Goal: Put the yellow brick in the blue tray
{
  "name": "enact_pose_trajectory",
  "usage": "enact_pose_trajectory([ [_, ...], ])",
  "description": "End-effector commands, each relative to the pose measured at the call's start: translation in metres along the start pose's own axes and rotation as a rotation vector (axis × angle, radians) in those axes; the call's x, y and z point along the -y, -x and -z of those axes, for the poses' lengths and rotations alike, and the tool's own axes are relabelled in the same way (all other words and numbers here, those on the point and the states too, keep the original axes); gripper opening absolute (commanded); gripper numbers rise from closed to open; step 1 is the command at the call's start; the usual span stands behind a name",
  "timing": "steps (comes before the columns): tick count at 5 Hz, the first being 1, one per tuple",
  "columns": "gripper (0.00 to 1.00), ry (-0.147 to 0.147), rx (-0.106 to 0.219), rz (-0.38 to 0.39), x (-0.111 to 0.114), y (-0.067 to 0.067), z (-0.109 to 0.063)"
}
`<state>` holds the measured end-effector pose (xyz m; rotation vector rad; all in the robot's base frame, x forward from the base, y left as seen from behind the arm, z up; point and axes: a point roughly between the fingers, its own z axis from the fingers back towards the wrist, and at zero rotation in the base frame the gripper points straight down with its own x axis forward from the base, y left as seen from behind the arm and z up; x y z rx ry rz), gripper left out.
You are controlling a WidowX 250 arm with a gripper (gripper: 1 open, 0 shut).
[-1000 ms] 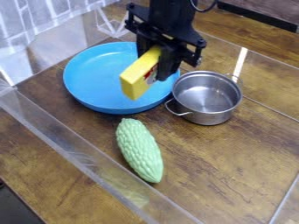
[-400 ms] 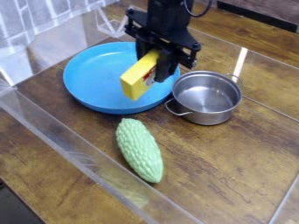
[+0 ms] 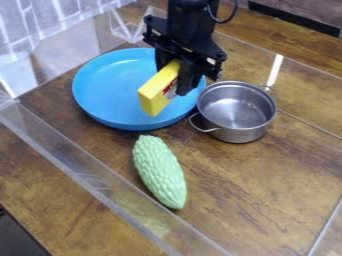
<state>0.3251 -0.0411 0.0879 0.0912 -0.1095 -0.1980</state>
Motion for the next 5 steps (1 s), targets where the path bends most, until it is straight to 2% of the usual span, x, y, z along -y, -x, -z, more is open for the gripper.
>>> enact_pose_trajectory([
  [1,0.0,0.005,0.073,-0.022,-0.01,-0.015,-0.014],
  [5,0.0,0.036,0.085,-0.015,-0.02,-0.018,-0.003],
])
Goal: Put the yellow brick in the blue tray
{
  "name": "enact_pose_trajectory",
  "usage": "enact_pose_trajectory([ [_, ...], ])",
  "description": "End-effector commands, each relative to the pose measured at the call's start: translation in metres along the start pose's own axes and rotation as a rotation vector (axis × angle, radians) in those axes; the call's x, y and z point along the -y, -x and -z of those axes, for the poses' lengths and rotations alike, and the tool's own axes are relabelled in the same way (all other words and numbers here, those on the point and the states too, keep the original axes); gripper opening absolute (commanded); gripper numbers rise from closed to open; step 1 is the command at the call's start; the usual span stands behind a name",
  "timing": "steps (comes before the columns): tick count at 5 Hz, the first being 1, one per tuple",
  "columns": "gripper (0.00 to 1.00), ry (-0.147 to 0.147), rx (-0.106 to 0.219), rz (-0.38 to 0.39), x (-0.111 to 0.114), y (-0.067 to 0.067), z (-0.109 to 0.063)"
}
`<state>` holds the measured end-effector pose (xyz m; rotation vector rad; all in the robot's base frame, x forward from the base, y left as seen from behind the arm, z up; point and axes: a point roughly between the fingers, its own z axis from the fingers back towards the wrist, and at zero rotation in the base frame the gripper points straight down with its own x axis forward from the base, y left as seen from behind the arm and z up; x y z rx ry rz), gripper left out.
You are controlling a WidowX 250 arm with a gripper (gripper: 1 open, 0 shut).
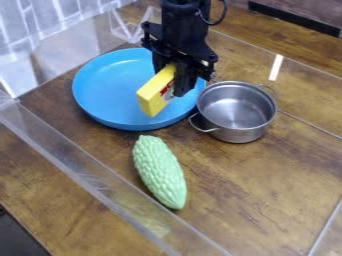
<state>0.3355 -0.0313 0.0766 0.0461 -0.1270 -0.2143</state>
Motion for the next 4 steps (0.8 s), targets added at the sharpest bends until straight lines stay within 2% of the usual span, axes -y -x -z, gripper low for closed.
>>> enact_pose_trajectory([
  [1,0.0,0.002,0.066,-0.023,-0.0104,-0.0126,-0.0139],
  [4,0.0,0.027,0.067,-0.018,-0.0165,-0.0141,-0.0068],
])
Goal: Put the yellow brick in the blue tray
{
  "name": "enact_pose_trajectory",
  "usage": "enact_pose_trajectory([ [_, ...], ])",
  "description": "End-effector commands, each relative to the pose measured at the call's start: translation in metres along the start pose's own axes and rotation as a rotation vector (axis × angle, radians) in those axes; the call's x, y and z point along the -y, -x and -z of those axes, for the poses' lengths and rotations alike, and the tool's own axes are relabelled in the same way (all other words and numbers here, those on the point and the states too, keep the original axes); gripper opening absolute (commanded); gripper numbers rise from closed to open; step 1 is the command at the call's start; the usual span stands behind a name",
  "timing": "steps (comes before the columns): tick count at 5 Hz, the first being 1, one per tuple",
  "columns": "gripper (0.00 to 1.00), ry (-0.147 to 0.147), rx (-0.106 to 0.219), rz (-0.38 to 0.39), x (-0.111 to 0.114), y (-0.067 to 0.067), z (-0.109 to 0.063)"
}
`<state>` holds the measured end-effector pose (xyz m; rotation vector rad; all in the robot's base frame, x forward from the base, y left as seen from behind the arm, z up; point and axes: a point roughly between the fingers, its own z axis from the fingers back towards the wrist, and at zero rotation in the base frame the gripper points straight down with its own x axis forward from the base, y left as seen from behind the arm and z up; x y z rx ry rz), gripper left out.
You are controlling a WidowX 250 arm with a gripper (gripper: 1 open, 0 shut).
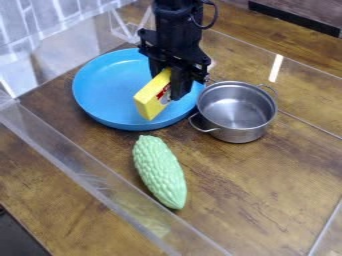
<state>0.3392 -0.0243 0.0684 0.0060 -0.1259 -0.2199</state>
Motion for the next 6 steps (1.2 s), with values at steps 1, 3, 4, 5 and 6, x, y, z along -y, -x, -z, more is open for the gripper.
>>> enact_pose_trajectory([
  [1,0.0,-0.008,0.064,-0.018,-0.011,-0.014,-0.013],
  [3,0.0,0.0,0.061,-0.019,-0.017,-0.014,-0.007],
  [4,0.0,0.005,0.058,-0.018,-0.02,-0.015,-0.004],
  [5,1.0,0.005,0.057,-0.022,-0.023,-0.018,-0.002],
  [6,0.0,0.003,0.054,-0.024,-0.027,-0.022,0.0],
])
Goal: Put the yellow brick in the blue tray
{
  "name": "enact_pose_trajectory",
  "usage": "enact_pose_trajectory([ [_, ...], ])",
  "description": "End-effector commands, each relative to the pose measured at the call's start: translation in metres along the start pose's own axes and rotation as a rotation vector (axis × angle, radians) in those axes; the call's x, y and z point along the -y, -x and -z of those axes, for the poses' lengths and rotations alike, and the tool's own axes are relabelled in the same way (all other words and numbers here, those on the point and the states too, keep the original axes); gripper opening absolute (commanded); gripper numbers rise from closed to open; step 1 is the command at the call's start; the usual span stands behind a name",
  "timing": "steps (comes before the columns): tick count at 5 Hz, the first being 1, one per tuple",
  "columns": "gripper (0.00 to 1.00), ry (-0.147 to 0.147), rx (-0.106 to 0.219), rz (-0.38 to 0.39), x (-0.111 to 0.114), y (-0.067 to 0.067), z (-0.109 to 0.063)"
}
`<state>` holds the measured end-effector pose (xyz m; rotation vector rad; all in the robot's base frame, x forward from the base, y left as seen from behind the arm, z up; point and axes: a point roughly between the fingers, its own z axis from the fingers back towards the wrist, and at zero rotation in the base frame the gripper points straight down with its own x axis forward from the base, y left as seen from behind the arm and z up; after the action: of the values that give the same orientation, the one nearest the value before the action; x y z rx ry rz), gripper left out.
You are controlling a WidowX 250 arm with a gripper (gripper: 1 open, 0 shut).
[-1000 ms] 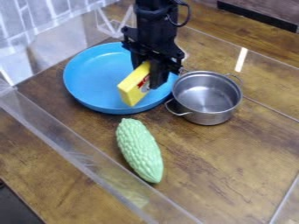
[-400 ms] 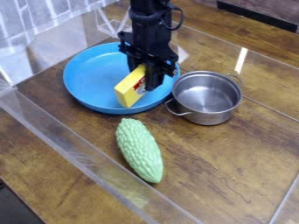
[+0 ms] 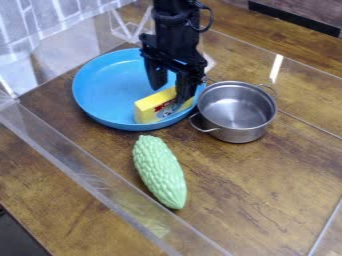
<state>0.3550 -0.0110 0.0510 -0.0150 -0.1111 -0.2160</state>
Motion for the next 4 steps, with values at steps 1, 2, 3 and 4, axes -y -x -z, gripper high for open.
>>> enact_pose_trajectory([
  [1,1.0,-0.019,0.069,-0.017,-0.011,-0.012,-0.022],
  [2,1.0,-0.022,0.073,-0.014,-0.012,-0.014,-0.025],
  [3,1.0,-0.024,0.092,-0.016,-0.013,-0.018,-0.036],
  [4,1.0,-0.027,0.114,-0.019,-0.014,-0.022,-0.052],
])
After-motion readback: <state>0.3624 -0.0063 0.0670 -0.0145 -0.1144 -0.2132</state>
